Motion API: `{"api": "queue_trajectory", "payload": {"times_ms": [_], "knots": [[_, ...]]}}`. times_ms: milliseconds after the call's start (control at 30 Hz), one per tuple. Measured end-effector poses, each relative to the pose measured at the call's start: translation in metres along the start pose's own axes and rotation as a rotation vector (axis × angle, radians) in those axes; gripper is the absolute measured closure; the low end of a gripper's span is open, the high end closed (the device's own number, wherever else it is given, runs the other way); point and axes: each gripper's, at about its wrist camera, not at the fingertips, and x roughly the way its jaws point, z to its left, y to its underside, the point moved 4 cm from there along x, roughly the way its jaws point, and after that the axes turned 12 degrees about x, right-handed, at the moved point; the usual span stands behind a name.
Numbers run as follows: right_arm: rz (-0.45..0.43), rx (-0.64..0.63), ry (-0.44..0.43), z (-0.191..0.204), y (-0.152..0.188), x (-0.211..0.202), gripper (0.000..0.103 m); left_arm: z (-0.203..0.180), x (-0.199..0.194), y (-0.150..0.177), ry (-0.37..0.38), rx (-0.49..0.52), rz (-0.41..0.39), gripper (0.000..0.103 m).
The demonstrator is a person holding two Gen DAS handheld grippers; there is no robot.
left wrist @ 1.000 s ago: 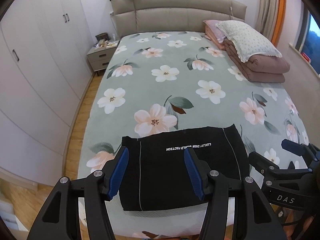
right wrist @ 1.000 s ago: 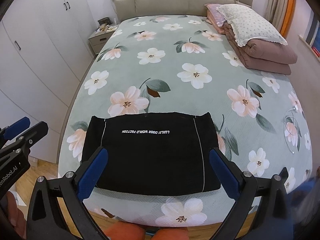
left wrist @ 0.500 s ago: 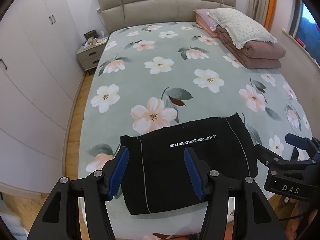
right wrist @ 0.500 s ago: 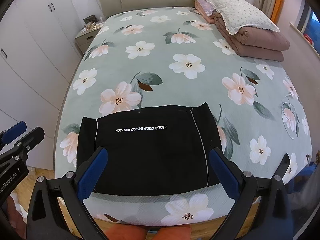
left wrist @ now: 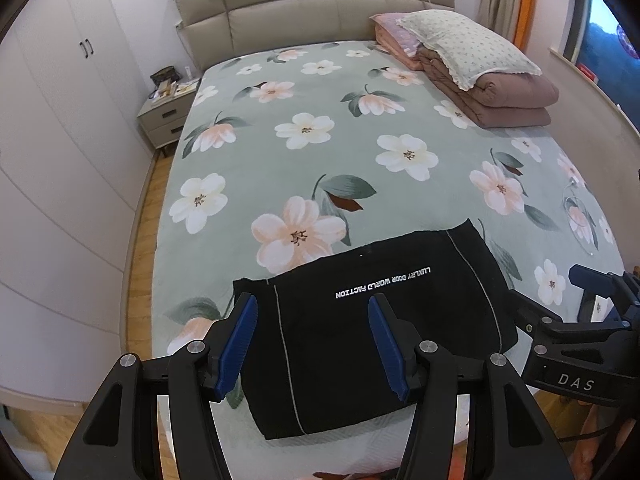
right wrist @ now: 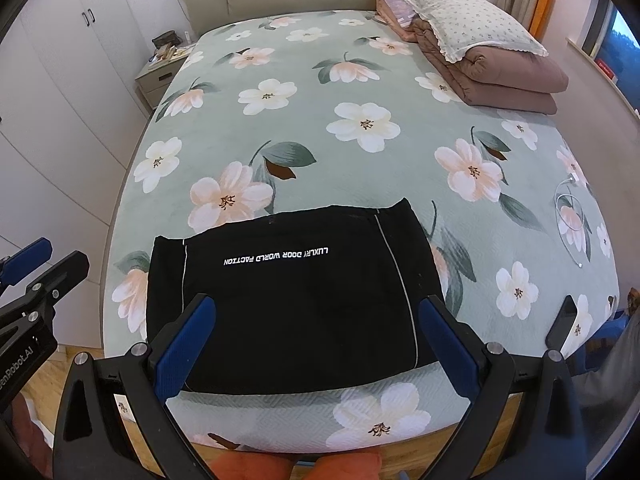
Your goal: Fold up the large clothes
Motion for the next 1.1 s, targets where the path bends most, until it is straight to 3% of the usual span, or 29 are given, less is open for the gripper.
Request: {"api": "queue_trajectory", "payload": {"times_ms": [867, 1100], "knots": [[0.017, -0.009, 0.018, 0.009, 0.005, 0.011, 0.001, 0.02, 0.013, -0.004, 0.006, 0.005, -0.012, 0.044], [0.018, -0.012, 0.025, 0.013, 0.006, 0.013, 0.001, 0.028, -0.003, -0.01, -0.037, 0.005, -0.129, 0.044]]}}
